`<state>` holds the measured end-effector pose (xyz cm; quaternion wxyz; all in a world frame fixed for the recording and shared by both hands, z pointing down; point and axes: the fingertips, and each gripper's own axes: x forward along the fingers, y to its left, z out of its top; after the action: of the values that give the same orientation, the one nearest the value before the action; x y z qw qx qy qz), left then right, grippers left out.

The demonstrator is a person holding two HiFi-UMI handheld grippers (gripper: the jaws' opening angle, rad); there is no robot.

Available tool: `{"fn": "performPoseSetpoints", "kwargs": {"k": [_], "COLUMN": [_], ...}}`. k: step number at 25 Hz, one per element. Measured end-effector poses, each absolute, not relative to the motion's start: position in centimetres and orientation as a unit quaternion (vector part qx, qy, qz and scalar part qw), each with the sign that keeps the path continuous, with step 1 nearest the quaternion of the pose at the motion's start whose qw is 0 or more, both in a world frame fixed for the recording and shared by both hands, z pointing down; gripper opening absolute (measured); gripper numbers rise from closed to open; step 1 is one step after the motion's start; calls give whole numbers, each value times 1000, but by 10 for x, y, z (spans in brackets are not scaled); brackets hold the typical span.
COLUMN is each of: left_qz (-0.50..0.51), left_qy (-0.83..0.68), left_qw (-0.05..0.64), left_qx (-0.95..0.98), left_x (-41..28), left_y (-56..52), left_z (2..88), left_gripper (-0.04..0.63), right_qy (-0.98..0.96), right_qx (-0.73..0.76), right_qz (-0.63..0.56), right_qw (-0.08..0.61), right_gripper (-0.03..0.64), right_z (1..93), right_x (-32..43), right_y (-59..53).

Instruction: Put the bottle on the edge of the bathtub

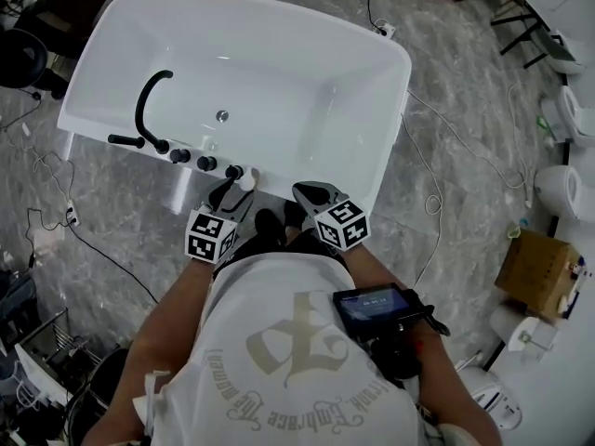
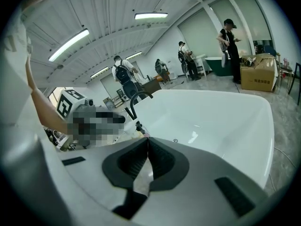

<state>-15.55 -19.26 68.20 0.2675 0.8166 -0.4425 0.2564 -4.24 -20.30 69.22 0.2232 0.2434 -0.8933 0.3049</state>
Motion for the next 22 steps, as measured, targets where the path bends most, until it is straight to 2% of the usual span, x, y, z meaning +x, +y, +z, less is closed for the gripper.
{"fn": "performPoseSetpoints", "kwargs": {"k": [4, 14, 22], "left_qz": [237, 186, 144], "left_qy": [-460, -498, -521], "left_qw": [267, 260, 246], "left_qx": [813, 806, 805], "left_x": [-164, -187, -202], "left_y": [-185, -164, -148], "left_z": [671, 645, 619], "left_gripper": [201, 75, 31], "right_qy": [-898, -907, -920], "right_qx": [241, 240, 238], "right_qz": [295, 270, 241], "right_qw": [221, 218, 196], "right_gripper": [6, 6, 6], "right_z": [685, 667, 632], "right_x": [-45, -51, -58], "right_y": [-205, -201, -201]}}
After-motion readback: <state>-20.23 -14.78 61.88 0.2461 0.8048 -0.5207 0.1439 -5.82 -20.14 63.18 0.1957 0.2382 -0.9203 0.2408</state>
